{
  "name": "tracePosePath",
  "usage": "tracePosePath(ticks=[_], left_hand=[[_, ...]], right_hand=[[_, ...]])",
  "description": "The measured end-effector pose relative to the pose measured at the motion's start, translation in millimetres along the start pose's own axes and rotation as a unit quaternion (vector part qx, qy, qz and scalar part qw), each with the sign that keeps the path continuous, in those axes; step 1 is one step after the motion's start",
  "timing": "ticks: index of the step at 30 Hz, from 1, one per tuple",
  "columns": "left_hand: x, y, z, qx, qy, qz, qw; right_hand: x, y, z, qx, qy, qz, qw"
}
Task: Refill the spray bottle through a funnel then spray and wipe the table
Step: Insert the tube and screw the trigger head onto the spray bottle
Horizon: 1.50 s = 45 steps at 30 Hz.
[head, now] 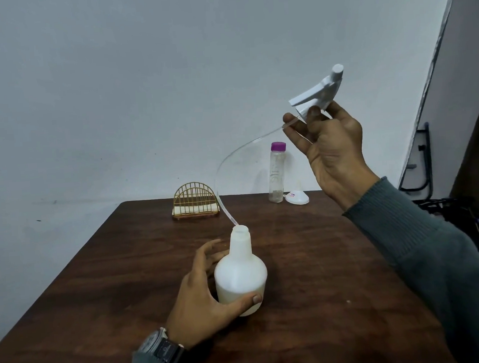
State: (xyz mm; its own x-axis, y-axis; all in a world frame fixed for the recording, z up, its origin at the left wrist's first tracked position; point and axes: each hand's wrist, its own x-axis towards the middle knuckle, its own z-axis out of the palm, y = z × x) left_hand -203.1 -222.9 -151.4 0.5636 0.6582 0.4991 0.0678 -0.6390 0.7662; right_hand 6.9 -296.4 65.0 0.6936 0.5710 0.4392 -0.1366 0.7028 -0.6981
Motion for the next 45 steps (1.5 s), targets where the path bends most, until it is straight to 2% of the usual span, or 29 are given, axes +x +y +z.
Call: tracePosePath(ticks=[7, 14, 21, 31, 37, 45], left_hand=[[1.9, -2.4, -0.3, -0.001, -0.007, 0.001, 1.000], [1.7, -2.0, -0.3, -0.001, -0.003, 0.001, 1.000], [1.0, -2.8, 0.3, -0.003, -0.005, 0.000, 1.000], [0.8, -2.8, 0.2, -0.001, -0.004, -0.002, 1.000], [1.1, -0.7, -1.0, 0.002, -0.011, 0.001, 1.000], [1.8, -1.1, -2.1, 0.006, -0.015, -0.003, 1.000]], right_hand=[[0.3, 3.1, -11.6, -0.026, 0.011, 0.003, 1.000], [-7.4, 10.9, -23.4, -0.091, -0.010, 0.000, 0.996], [-1.9, 1.8, -11.4, -0.003, 0.015, -0.007, 1.000], [-2.1, 18.8, -14.4, -0.022, 0.032, 0.019, 0.999], [-7.1, 14.6, -27.0, -0.097, -0.031, 0.027, 0.994], [-11.6, -9.1, -34.0, -0.211, -0.103, -0.071, 0.969]])
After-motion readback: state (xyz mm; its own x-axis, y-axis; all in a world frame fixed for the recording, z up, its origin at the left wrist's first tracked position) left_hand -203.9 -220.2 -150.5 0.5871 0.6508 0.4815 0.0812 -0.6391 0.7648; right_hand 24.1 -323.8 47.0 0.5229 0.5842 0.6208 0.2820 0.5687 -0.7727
